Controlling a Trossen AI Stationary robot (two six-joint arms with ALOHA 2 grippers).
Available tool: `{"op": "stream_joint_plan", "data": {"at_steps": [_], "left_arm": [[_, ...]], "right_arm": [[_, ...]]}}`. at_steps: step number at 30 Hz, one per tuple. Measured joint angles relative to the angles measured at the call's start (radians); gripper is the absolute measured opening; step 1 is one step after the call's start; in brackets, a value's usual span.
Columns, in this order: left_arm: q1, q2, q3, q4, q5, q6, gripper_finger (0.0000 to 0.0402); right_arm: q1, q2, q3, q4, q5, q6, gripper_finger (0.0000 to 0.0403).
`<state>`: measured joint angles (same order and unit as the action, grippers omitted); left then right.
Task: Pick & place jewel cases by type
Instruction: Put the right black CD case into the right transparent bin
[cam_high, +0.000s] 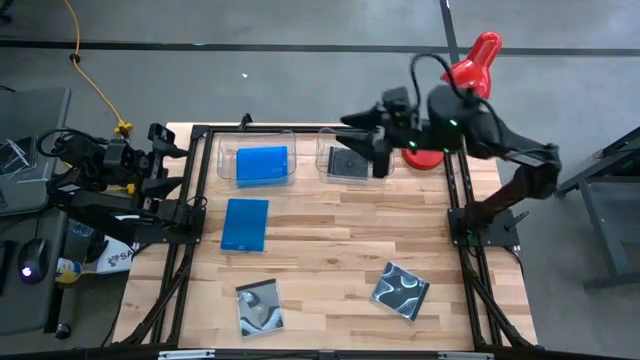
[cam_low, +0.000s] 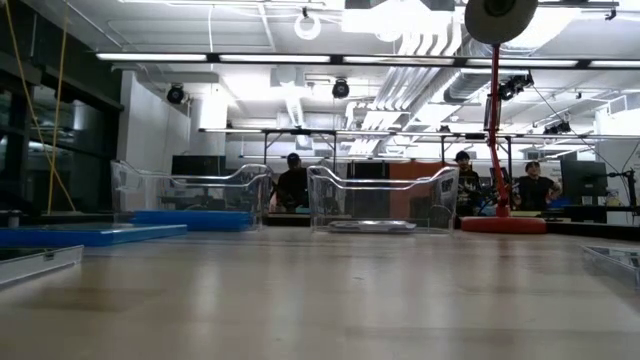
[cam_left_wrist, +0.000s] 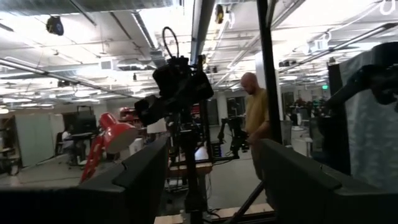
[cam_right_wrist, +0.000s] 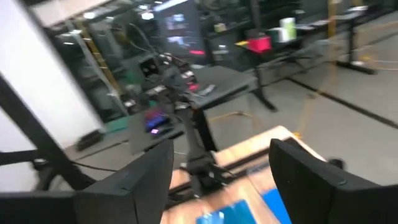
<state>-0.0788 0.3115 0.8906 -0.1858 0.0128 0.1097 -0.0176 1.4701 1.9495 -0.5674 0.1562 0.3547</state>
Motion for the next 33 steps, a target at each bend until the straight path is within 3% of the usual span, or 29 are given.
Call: {"op": "stream_joint_plan", "data": {"at_steps": [7,16,21,28,33], "left_arm": [[0.0,0.0,0.0,-0.012,0.0,-0.01,0.0248],[0.0,0.0,0.0,-0.05,0.051,-0.058,0.0248],[0.0,0.0,-0.015,-0.059,0.07,-0.096,0.0248],[0.0,0.001,-0.053,-0.058,0.105,-0.119,0.0248],[0.0,0.0,-0.063,-0.049,0.105,-0.119,0.0248]], "right_arm": [[0.166,-0.029,0.0,-0.158,0.292,0.09,0.0245],[0.319,0.001,0.0,-0.435,0.377,0.454,0.0245],[0.402,0.042,0.0,-0.578,0.277,0.677,0.0245],[0.526,0.134,0.0,-0.773,-0.033,0.953,0.0245],[0.624,0.216,0.0,-0.863,-0.16,1.059,0.0245]]}}
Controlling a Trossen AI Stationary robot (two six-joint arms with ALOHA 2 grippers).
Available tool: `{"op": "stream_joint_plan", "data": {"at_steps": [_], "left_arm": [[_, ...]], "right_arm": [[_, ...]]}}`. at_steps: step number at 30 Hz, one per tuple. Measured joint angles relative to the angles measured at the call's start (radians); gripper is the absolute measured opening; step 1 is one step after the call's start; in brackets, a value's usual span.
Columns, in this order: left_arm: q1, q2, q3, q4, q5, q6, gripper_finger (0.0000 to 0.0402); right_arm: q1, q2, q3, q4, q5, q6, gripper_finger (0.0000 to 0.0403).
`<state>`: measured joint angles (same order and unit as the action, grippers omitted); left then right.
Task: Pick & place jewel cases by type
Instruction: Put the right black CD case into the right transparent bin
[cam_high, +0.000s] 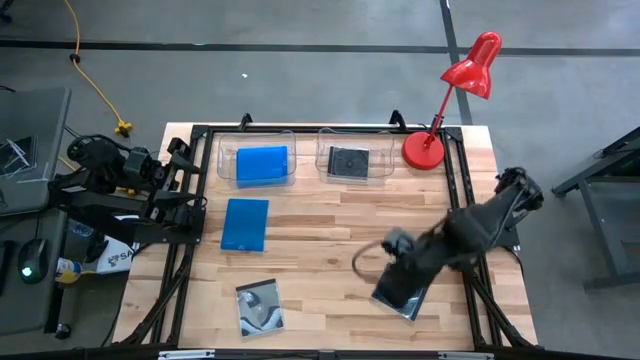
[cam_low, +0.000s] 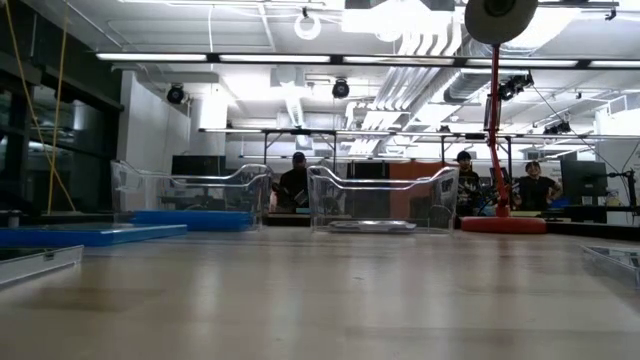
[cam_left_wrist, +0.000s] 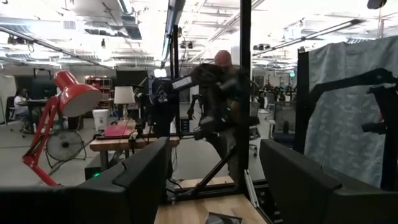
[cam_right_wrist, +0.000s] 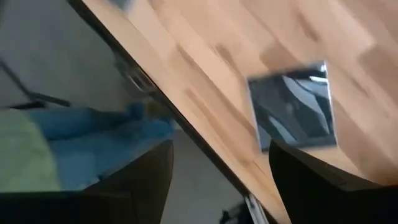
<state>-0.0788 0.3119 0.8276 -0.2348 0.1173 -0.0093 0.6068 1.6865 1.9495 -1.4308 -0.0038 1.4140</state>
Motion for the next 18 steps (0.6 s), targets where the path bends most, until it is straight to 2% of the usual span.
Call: {"op": "stream_joint_plan", "data": {"at_steps": [11,18], "left_arm": [[0.0,0.028,0.0,-0.001,0.009,0.004,0.0248],[0.0,0.033,0.0,-0.002,0.009,0.004,0.0248]], "right_arm": [[0.206,0.191,0.0,-0.113,-0.078,0.262,0.0245],[0.299,0.269,0.0,-0.136,-0.058,0.642,0.0245]]}}
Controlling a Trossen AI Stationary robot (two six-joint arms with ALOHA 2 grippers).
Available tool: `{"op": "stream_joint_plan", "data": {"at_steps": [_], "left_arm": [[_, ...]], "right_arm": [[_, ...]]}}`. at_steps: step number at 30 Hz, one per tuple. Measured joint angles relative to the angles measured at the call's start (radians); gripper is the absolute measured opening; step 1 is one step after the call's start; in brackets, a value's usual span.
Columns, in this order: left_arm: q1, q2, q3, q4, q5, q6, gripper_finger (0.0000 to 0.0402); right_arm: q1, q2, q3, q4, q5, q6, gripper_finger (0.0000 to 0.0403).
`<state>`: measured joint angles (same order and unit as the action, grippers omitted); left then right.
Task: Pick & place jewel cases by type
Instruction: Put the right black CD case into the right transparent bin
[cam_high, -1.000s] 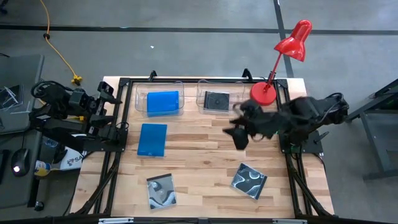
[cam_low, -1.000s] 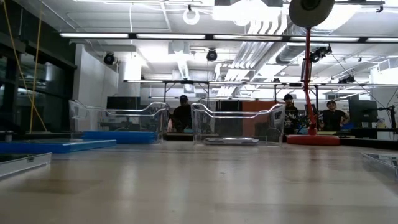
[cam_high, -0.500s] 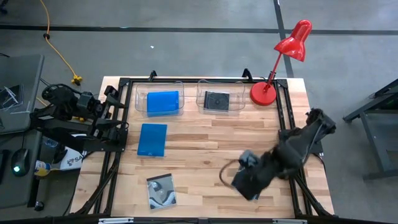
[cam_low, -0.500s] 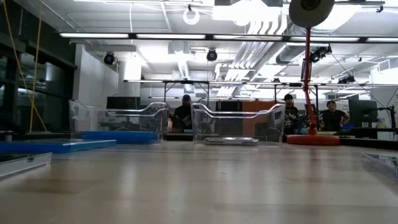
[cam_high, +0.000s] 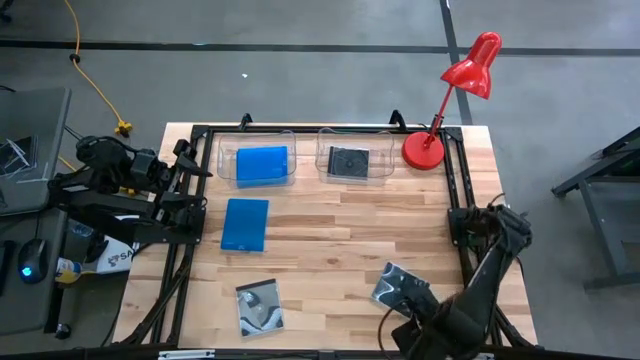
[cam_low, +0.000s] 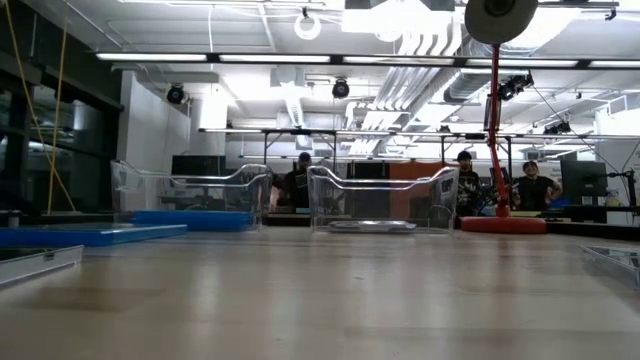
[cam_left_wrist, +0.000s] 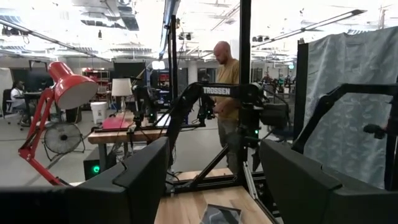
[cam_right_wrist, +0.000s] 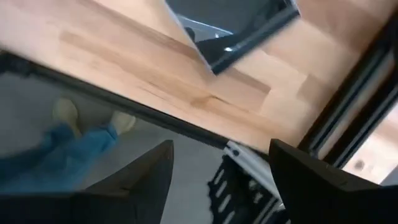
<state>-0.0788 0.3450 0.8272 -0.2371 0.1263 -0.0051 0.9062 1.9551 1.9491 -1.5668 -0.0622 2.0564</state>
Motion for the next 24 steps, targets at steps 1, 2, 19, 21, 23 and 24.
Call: {"op": "stream_joint_plan", "data": {"at_steps": [1,2,19,21,23,24], "left_arm": [[0.0,0.0,0.0,0.0,0.0,0.0,0.0248],[0.0,0.0,0.0,0.0,0.0,0.0,0.0248],[0.0,0.033,0.0,-0.029,0.021,-0.027,0.0248],[0.0,0.035,0.0,-0.029,0.023,-0.027,0.0248],[0.0,0.035,0.0,-0.029,0.024,-0.027,0.0248],[0.0,0.035,0.0,-0.029,0.024,-0.027,0.0248]], "right_arm": [[0.004,0.01,0.0,0.006,-0.019,0.041,0.0245],[0.005,0.021,0.0,0.015,-0.056,0.066,0.0245],[-0.051,0.126,0.0,0.064,-0.172,0.135,0.0245],[-0.051,0.126,0.0,0.062,-0.172,0.135,0.0245],[-0.05,0.126,0.0,0.062,-0.172,0.135,0.0245],[-0.049,0.126,0.0,0.058,-0.171,0.135,0.0245]]}}
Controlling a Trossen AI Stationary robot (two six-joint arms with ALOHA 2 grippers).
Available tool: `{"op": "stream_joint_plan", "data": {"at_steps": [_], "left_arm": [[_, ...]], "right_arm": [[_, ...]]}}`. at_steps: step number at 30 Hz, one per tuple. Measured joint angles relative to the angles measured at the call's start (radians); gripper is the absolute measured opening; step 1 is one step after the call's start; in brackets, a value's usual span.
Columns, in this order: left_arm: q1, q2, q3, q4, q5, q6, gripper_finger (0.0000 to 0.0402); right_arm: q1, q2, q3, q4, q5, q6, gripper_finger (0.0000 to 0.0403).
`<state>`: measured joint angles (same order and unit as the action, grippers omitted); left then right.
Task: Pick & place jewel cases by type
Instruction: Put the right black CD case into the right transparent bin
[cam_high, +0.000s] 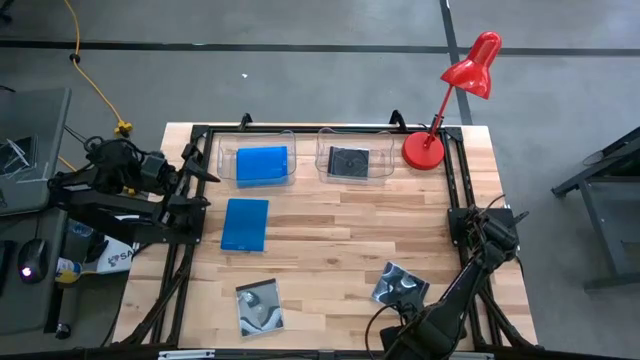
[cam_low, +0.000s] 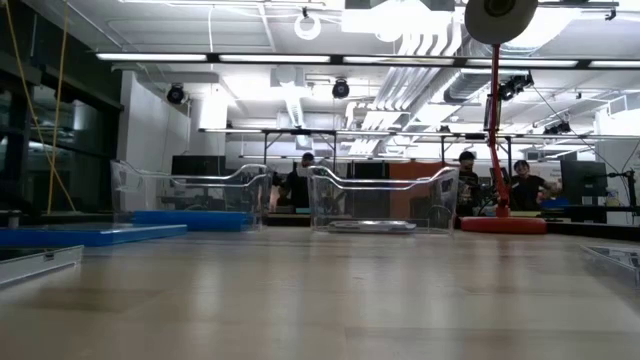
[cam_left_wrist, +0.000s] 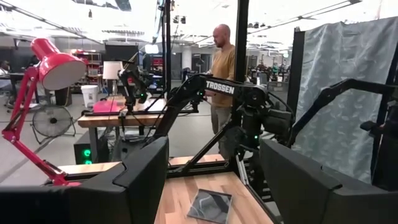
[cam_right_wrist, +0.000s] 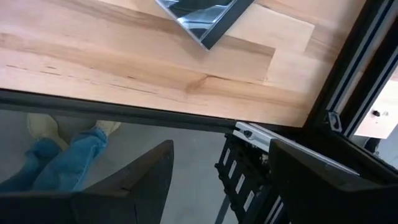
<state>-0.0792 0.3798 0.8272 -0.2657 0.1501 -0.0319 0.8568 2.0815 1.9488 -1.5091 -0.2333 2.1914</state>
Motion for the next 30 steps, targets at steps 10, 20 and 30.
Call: {"op": "stream_joint_plan", "data": {"at_steps": [10,20,30], "left_arm": [[0.0,0.0,0.0,0.0,0.058,-0.005,0.0248],[0.0,0.0,0.0,0.001,0.073,-0.004,0.0248],[0.0,0.045,-0.035,0.082,0.034,-0.045,0.0248]], "right_arm": [[0.009,-0.025,0.0,-0.017,0.03,0.0,0.0241],[0.029,-0.101,0.0,-0.062,0.202,-0.038,0.0178],[0.089,-0.113,0.0,-0.062,0.303,-0.082,0.0046]]}}
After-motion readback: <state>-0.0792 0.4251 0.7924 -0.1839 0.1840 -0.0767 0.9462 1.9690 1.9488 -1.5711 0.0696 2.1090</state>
